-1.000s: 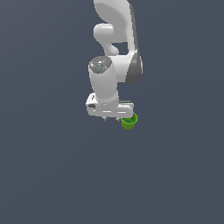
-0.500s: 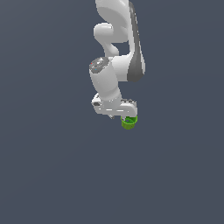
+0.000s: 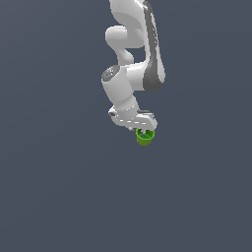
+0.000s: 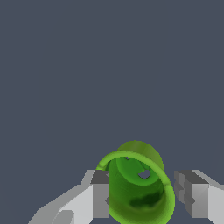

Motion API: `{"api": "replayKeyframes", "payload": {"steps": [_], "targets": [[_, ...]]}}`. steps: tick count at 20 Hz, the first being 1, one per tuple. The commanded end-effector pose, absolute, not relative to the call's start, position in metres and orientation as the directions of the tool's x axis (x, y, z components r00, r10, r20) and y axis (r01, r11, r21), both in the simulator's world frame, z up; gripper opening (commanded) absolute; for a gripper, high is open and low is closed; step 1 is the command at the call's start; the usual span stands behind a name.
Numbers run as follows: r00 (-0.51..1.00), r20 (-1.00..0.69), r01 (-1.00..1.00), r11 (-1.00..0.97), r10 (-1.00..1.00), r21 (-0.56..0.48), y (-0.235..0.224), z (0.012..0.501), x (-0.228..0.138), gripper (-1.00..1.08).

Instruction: Pick up the object and move it to a goal position.

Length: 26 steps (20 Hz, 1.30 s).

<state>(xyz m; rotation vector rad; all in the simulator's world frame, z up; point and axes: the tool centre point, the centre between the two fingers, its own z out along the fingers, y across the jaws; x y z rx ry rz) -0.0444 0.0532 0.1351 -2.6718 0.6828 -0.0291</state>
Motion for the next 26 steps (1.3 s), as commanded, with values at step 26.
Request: {"api": "replayKeyframes", "payload": {"steps": [26], "targets": [[0.511,-0.235,-0.808,-0.368,-0.827,-0.46,0.072,0.106,-0.108,0.28]]}}
